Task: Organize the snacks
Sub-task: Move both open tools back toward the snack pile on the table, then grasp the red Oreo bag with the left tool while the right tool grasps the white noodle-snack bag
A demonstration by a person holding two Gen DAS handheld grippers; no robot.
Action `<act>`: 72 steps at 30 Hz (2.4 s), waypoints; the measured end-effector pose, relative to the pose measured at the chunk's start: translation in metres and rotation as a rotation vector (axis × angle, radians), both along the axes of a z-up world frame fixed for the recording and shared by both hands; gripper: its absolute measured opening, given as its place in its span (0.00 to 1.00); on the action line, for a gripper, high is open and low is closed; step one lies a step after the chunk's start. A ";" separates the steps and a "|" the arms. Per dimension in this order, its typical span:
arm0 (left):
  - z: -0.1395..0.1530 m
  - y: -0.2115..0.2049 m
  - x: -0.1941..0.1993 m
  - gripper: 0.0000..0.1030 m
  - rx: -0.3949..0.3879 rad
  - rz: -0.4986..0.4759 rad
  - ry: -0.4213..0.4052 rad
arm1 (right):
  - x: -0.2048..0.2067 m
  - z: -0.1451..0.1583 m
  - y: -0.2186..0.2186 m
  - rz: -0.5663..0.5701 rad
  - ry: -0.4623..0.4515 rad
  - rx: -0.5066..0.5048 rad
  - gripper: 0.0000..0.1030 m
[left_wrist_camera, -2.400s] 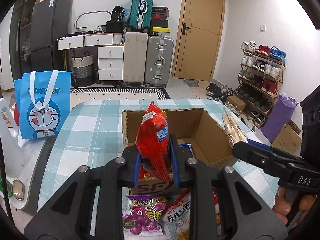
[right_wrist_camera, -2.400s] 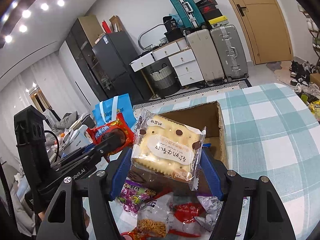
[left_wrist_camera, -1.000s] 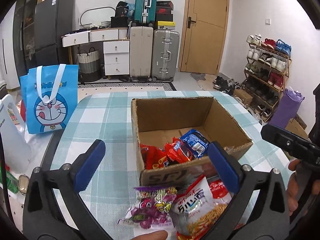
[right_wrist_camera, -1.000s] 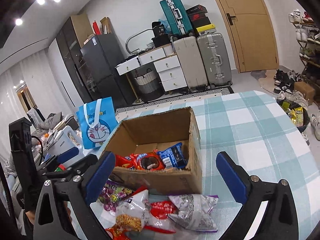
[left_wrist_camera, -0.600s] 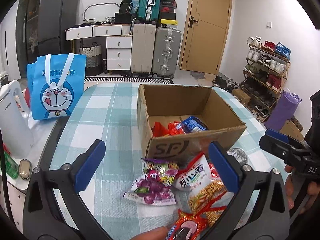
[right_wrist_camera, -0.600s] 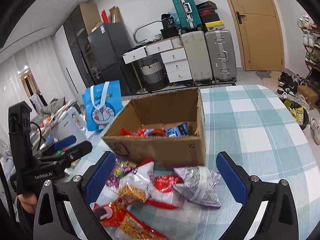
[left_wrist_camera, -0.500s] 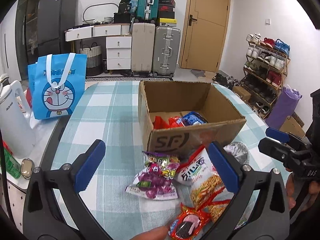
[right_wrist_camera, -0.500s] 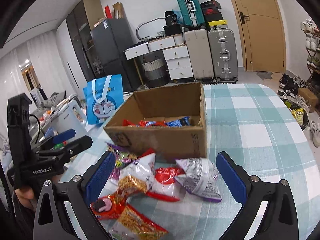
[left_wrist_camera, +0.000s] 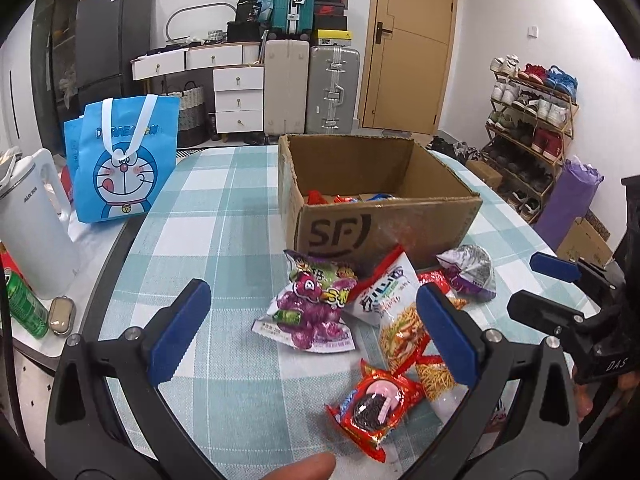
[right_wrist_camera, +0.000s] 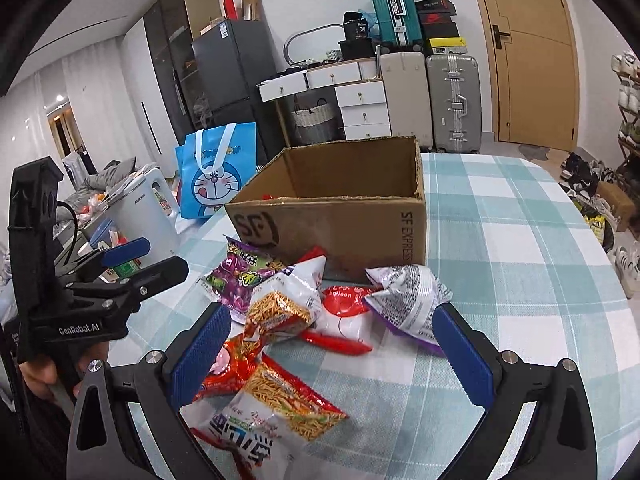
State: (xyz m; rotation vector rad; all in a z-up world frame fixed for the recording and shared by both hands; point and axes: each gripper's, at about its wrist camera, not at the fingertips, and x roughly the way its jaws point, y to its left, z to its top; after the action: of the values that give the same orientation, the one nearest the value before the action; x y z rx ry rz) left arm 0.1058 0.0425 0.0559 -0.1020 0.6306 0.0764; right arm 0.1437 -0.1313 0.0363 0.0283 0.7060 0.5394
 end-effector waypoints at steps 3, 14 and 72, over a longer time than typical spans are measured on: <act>-0.003 -0.011 -0.005 1.00 0.021 -0.015 0.006 | -0.004 -0.001 -0.005 -0.005 0.005 0.008 0.99; -0.009 -0.028 -0.018 1.00 0.041 -0.010 0.023 | 0.000 -0.004 -0.015 0.001 0.070 0.003 0.99; -0.065 -0.023 -0.029 1.00 0.027 -0.016 0.204 | -0.017 -0.069 0.060 0.248 0.195 -0.238 0.91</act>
State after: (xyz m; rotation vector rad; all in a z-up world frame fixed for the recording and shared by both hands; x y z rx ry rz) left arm 0.0764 0.0194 -0.0091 -0.0635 0.8337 0.0802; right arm 0.1262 -0.0712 -0.0326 -0.2346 0.9678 0.6927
